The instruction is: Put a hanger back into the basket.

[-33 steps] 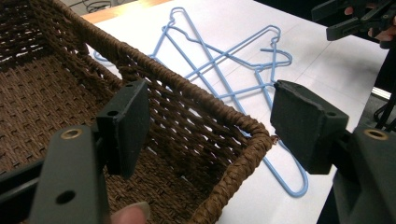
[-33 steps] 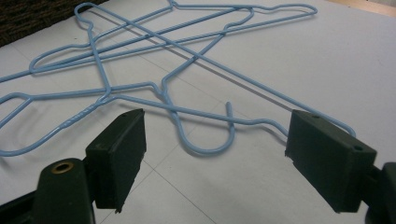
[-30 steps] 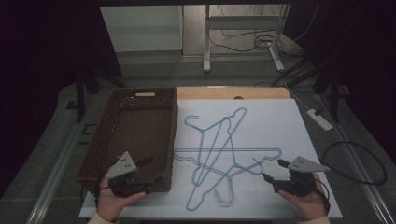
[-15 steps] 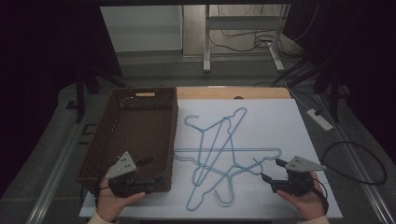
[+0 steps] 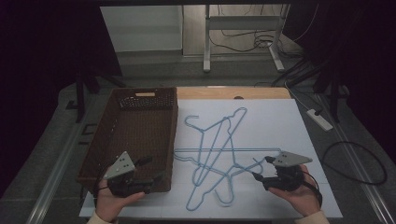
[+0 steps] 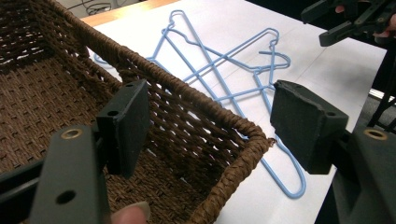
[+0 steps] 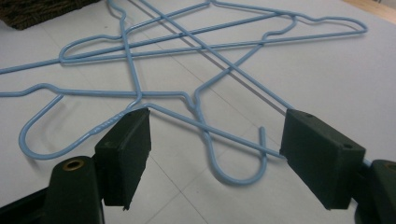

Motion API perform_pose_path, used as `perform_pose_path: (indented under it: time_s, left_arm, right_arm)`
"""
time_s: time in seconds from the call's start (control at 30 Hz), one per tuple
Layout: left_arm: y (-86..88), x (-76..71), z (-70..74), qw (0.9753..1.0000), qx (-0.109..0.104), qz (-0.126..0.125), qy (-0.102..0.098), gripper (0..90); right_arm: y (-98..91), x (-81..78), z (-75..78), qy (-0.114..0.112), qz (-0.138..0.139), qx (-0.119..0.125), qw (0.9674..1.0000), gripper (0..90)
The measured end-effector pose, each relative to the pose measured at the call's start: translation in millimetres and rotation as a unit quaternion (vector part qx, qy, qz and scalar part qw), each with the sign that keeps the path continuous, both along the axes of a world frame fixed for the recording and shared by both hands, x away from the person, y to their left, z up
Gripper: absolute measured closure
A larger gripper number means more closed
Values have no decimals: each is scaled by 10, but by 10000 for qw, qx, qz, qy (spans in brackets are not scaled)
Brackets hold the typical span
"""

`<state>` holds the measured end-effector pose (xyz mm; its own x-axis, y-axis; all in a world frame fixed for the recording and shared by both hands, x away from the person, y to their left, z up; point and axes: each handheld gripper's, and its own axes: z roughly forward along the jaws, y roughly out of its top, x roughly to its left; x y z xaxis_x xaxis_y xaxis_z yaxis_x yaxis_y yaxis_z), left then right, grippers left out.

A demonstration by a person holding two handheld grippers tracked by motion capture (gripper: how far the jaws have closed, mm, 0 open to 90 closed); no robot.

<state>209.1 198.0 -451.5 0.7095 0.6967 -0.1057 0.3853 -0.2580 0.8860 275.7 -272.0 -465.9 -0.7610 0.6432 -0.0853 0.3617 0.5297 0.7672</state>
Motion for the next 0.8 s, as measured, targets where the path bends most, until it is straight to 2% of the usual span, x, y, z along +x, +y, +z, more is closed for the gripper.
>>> perform_pose_path:
  time_s: [0.1, 0.37, 0.5, 0.57, 0.6, 0.63, 0.67, 0.77, 0.8]
  left_arm:
    - [-3, -1, 1, 10000, -1, -10, 0, 296]
    - [-4, 2, -4, 10000, 0, -9, 9, 296]
    - [-4, 0, -3, 10000, -5, -10, 8, 296]
    - [-4, -2, 1, 10000, -1, -17, 2, 296]
    - [-4, -2, 1, 10000, -1, -17, 2, 296]
    - [-4, -2, 1, 10000, -1, -17, 2, 296]
    - [-3, -1, 1, 10000, -3, -15, 2, 296]
    - [-5, 0, -1, 10000, -2, -18, 4, 296]
    - [-6, 0, -3, 10000, 2, -20, 5, 296]
  right_arm:
    - [99, 63, 21, 89, 153, -149, 9997, 260]
    - [258, 137, 73, 135, 413, -331, 9985, 302]
    - [336, 164, 86, 160, 672, -564, 9960, 327]
    - [389, 194, 103, 203, 915, -852, 9920, 339]
    - [389, 194, 103, 203, 915, -852, 9920, 339]
    - [402, 205, 108, 224, 1000, -936, 9903, 342]
    - [443, 231, 111, 227, 1216, -1189, 9852, 360]
    - [500, 274, 108, 283, 1494, -1559, 9760, 378]
    - [523, 299, 103, 319, 1624, -1677, 9719, 379]
